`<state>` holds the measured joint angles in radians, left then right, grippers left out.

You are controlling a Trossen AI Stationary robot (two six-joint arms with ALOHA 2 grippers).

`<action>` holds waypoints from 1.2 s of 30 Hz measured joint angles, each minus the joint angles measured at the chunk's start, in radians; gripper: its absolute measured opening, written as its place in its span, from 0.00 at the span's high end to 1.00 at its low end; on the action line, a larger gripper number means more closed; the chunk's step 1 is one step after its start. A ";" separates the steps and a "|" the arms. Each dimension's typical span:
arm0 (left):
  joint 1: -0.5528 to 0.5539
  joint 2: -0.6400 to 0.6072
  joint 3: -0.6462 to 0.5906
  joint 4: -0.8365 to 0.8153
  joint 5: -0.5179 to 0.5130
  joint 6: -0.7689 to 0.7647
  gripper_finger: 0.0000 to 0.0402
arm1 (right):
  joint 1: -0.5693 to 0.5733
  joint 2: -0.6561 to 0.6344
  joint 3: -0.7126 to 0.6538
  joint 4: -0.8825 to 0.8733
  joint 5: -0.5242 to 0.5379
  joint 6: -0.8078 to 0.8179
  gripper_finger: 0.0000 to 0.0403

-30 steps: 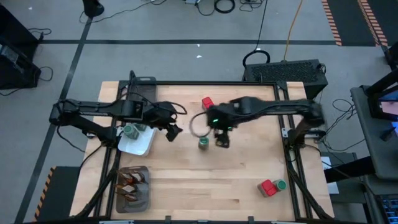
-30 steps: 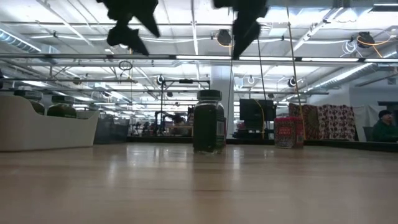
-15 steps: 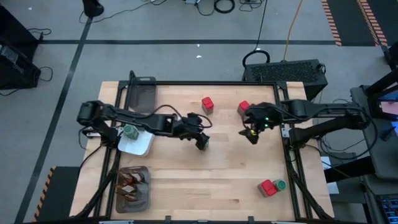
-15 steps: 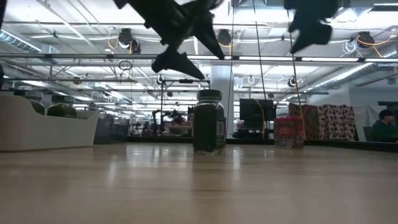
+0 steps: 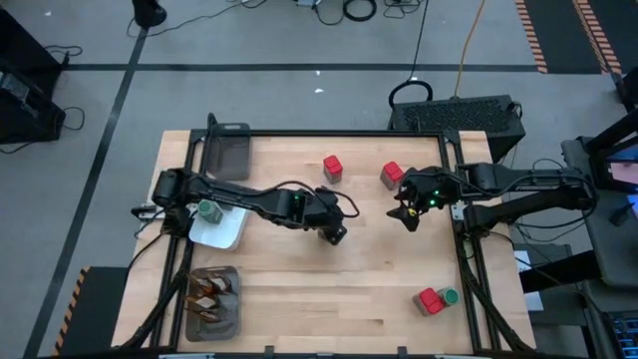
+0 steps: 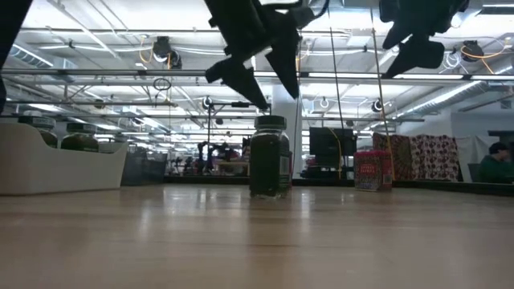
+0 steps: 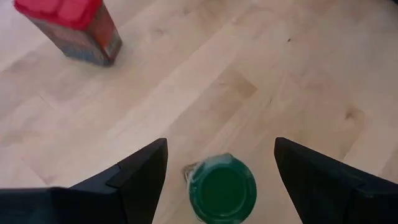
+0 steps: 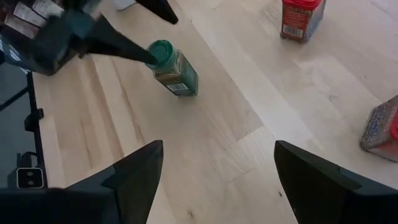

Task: Sort spices by type
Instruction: Put the green seasoning bottle into the white bin

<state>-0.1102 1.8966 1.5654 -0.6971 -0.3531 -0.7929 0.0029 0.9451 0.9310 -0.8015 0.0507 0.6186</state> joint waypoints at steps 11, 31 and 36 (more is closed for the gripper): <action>-0.030 0.042 0.000 -0.013 -0.026 -0.014 0.26 | 0.000 0.000 0.000 0.029 0.000 -0.003 0.28; -0.050 0.087 -0.003 -0.057 -0.023 -0.066 0.26 | 0.000 0.007 0.000 0.079 0.000 -0.003 0.28; -0.049 0.085 -0.001 -0.061 -0.040 -0.057 0.26 | 0.000 0.015 0.000 0.079 0.000 -0.012 0.28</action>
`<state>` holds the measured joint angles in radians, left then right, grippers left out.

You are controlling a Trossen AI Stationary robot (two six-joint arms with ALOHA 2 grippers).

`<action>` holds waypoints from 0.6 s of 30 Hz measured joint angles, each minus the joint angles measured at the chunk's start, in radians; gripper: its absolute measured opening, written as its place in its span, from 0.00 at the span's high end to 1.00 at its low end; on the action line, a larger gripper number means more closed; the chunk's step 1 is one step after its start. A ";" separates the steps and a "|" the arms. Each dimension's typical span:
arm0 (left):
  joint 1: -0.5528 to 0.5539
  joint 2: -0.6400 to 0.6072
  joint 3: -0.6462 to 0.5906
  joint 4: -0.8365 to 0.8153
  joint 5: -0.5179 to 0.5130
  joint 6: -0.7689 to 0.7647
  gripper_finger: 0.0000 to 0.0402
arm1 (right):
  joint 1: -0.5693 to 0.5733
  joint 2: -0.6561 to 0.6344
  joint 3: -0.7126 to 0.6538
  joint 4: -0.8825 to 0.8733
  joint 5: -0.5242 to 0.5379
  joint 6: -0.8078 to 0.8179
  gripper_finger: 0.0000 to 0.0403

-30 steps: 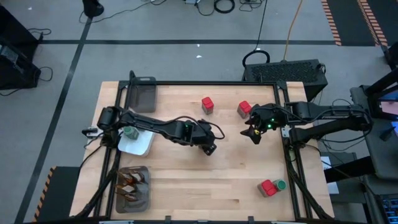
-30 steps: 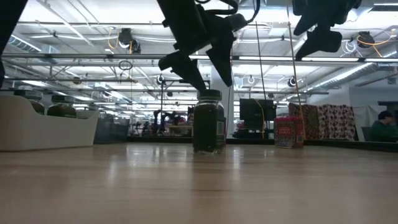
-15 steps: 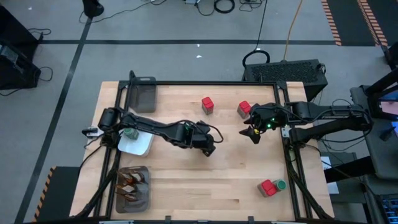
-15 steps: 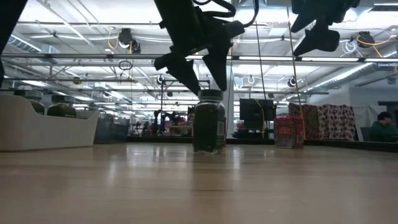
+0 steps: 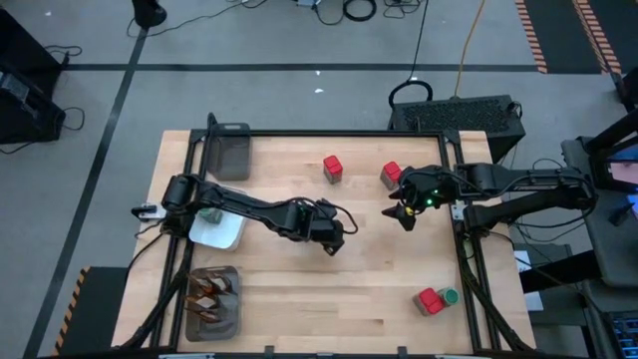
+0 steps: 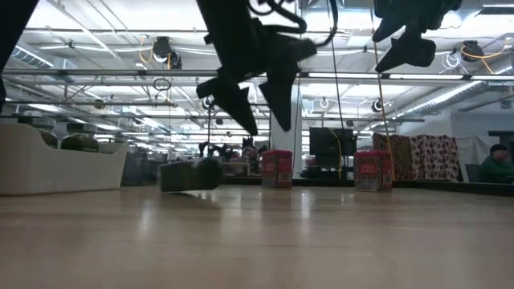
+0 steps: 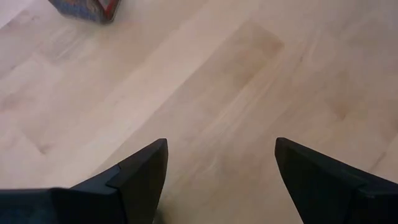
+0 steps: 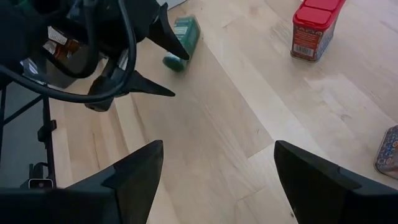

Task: Sort spices by type
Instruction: Put the green seasoning bottle into the white bin

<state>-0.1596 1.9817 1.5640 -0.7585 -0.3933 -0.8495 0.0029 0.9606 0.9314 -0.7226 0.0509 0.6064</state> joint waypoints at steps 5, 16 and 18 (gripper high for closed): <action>0.000 -0.003 0.001 -0.031 0.013 0.045 0.26 | 0.000 0.004 0.000 -0.001 0.000 0.000 0.28; 0.000 -0.003 0.000 -0.278 0.107 0.188 0.26 | 0.000 0.003 0.000 -0.001 0.000 0.000 0.28; 0.000 -0.003 0.000 -0.297 0.129 0.267 0.26 | 0.000 0.003 0.000 -0.001 -0.002 -0.001 0.28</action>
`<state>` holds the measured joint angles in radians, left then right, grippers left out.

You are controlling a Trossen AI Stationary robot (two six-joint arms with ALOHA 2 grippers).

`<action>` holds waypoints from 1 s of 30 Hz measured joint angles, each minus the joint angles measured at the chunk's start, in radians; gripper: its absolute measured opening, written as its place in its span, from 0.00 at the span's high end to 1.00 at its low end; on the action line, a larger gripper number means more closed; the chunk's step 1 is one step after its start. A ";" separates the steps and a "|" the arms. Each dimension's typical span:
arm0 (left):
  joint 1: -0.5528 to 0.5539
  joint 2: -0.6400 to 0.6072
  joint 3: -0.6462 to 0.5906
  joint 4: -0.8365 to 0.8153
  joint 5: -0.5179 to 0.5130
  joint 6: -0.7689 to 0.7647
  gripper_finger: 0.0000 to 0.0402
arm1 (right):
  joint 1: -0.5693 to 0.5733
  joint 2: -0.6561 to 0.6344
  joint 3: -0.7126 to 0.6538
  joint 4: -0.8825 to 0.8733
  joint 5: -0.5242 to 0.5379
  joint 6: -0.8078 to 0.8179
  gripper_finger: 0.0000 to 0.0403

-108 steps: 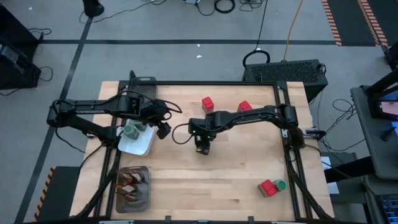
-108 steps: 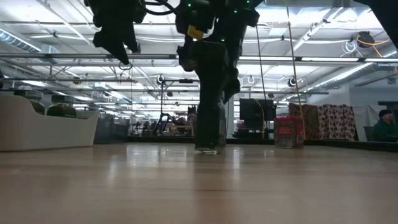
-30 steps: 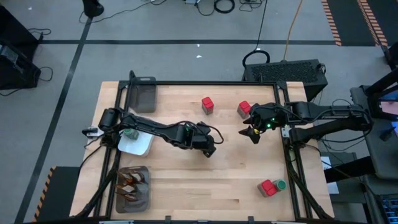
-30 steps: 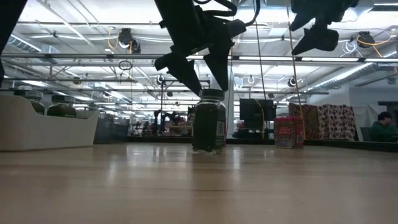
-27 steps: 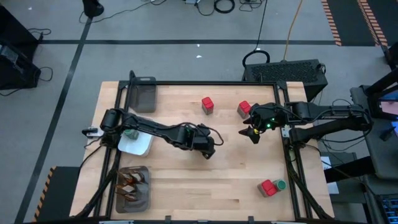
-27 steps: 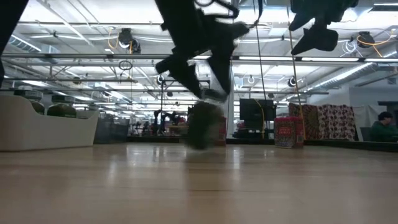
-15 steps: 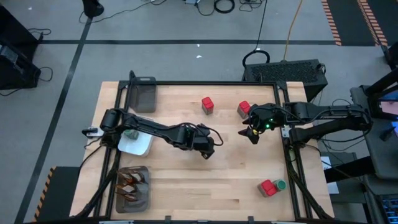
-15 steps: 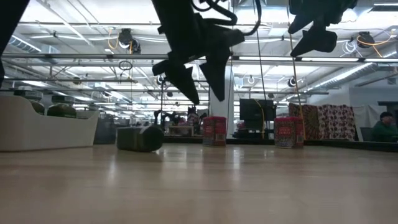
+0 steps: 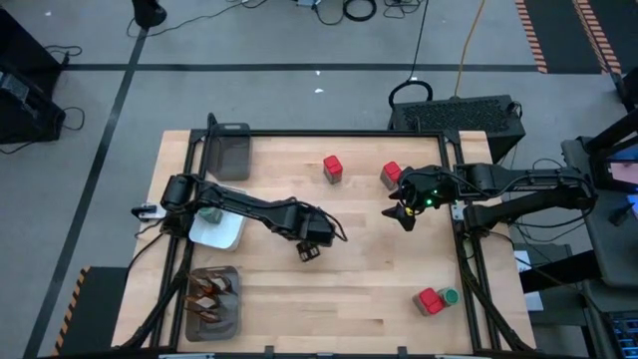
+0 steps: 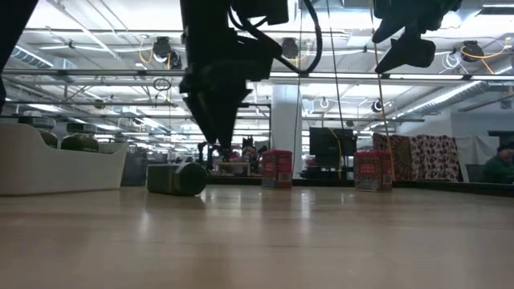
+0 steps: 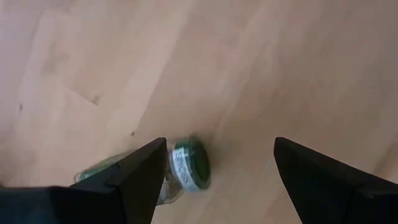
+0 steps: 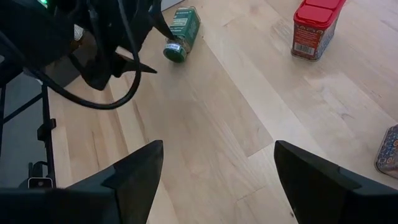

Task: Sort spices by type
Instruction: Put the green seasoning bottle into the white bin

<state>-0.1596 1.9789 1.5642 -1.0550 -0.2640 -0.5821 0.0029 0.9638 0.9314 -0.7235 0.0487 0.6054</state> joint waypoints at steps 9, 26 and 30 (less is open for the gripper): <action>0.001 0.000 0.000 -0.032 0.076 0.411 0.26 | 0.000 0.000 0.000 0.000 -0.002 -0.007 0.28; 0.033 -0.002 -0.023 -0.107 0.028 0.886 0.26 | 0.000 0.000 0.000 0.001 -0.002 0.007 0.28; 0.054 -0.002 -0.034 -0.110 0.032 0.887 0.26 | 0.000 0.000 0.000 0.001 -0.001 0.003 0.28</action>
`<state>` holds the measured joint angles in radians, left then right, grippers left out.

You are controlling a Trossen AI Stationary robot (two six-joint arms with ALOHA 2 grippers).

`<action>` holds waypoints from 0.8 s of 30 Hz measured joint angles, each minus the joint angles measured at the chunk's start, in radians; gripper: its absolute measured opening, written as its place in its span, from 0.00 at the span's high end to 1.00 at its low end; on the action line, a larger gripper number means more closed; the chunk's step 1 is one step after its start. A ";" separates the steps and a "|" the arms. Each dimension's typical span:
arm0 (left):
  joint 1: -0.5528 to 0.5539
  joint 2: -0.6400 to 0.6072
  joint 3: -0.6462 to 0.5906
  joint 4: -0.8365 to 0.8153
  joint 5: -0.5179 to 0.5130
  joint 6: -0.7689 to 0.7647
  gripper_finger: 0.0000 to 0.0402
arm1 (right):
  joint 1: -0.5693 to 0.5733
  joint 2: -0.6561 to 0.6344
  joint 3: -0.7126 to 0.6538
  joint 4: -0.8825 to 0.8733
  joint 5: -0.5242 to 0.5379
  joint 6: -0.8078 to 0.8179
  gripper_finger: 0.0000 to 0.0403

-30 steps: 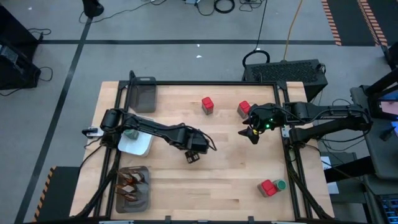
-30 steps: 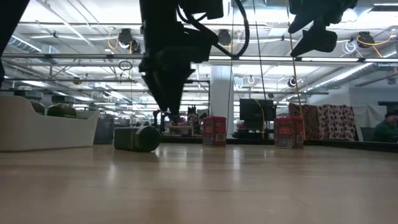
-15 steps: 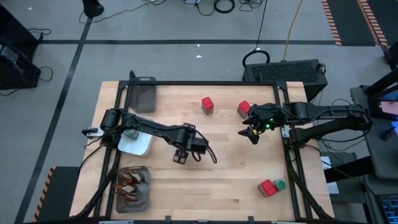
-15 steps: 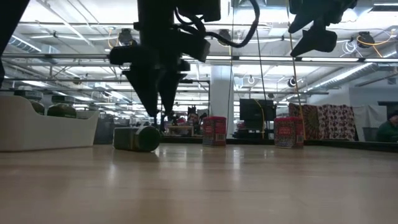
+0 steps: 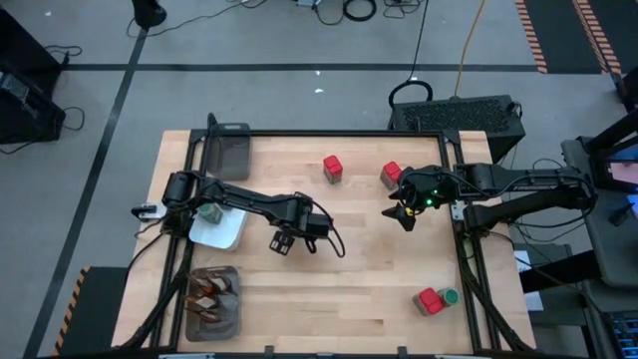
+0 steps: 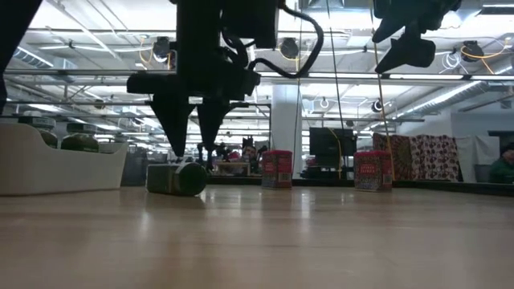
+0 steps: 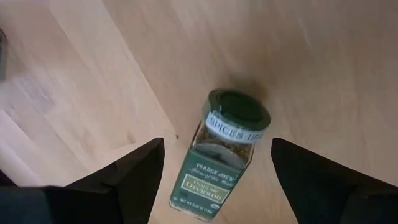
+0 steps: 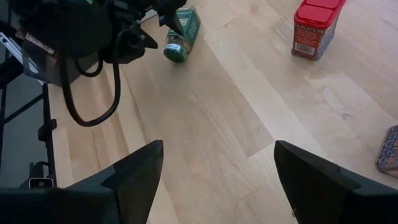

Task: Sort spices by type
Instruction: Put the green seasoning bottle into the white bin

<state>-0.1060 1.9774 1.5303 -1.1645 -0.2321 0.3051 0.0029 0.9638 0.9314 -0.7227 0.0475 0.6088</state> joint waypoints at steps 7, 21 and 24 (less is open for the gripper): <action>0.022 0.000 0.000 0.013 0.068 0.099 0.26 | 0.000 0.000 0.000 0.000 0.000 -0.016 0.28; 0.040 0.000 0.000 0.032 0.152 0.184 0.26 | 0.000 0.000 0.000 0.000 0.000 -0.022 0.28; 0.048 0.013 0.000 0.036 0.155 0.184 0.26 | 0.000 0.000 0.000 0.000 0.003 -0.023 0.28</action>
<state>-0.0580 1.9908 1.5307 -1.1282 -0.0769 0.4889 0.0029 0.9634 0.9317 -0.7223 0.0501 0.5861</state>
